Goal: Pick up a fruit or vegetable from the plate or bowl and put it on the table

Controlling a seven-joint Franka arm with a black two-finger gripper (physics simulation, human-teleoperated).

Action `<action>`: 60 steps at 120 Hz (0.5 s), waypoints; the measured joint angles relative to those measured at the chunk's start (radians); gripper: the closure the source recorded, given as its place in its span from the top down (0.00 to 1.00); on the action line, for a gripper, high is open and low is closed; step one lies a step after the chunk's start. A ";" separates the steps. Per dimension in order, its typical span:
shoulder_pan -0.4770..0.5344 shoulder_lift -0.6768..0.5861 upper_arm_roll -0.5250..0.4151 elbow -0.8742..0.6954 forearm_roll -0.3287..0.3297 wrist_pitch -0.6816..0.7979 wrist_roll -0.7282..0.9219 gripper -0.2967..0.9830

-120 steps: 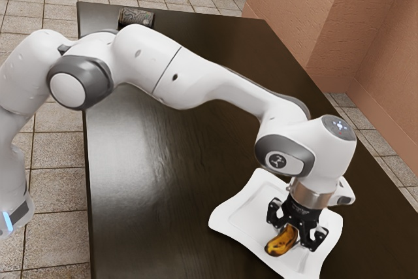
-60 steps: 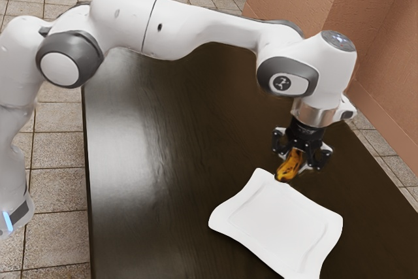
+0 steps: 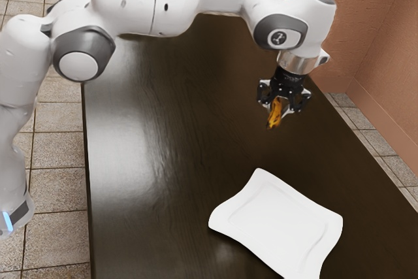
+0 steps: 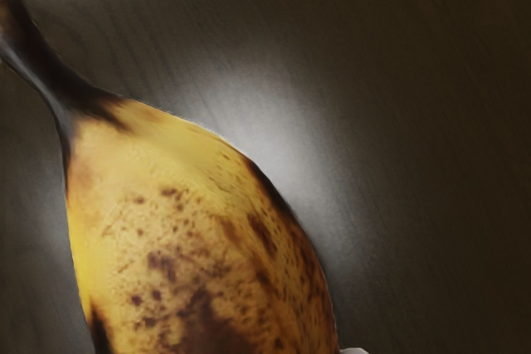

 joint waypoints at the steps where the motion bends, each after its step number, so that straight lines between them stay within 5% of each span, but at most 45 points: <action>1: 0.004 0.000 0.001 0.000 -0.001 -0.001 0.000 0.34; 44: 0.122 0.001 0.004 0.000 -0.017 -0.035 -0.008 0.35; 60: 0.142 0.001 0.004 -0.005 -0.025 -0.037 -0.008 0.55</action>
